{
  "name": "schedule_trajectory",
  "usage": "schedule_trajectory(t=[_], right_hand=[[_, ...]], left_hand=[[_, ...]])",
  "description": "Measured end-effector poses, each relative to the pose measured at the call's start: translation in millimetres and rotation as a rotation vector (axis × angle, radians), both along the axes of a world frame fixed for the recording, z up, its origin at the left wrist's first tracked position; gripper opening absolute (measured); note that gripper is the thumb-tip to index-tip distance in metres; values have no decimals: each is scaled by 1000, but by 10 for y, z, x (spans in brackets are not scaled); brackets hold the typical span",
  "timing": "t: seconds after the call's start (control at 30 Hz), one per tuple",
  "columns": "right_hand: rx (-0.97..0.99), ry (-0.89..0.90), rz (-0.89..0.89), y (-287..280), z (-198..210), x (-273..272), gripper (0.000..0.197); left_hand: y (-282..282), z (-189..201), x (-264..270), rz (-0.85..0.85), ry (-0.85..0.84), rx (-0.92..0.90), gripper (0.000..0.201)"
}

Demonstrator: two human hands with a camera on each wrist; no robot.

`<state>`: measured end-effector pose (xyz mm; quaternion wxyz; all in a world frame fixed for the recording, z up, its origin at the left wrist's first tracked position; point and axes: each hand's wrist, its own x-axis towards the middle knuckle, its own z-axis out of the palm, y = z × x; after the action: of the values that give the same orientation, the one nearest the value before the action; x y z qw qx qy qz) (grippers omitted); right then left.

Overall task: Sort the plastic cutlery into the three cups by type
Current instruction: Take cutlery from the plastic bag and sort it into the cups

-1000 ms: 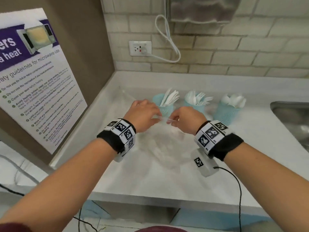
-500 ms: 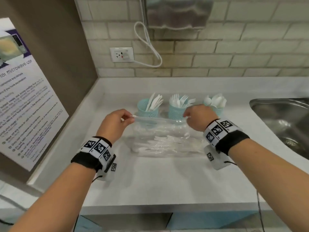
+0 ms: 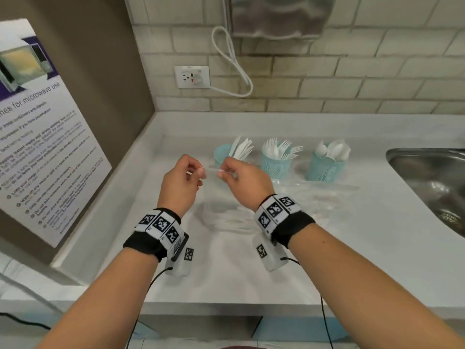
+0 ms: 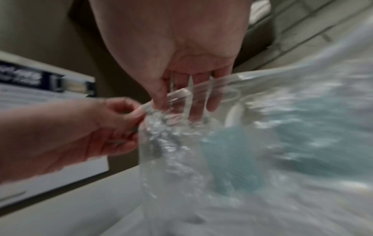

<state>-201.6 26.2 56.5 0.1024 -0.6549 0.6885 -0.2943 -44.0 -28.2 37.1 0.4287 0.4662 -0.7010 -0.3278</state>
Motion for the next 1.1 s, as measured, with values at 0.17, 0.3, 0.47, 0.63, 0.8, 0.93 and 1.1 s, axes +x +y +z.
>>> schedule_trajectory(t=[0.17,0.3,0.47,0.63,0.8,0.93,1.1], right_hand=[[11,149,-227,368,-268,-744,20],[26,290,-510,819,-440,-1388,21],[123,252,-670,1029,-539,-1605,22],[-25,-213,-366,991,-489,-1409,28],[13,-234,-342,897,-537,-1253,24],[105,-142,-447,854,-540,-1190,33],[180,-26,-603,893,-522,-1134,34]], left_hand=[[-69,-105,80,79,-14,45,16],[-129,-207,169,151,-12,86,14],[-109,-221,133,121,17,101,17],[-17,-118,74,45,184,192,17],[13,-79,13,85,118,197,34],[103,-63,-12,-38,-73,64,28],[180,-59,64,-117,-488,-120,39]])
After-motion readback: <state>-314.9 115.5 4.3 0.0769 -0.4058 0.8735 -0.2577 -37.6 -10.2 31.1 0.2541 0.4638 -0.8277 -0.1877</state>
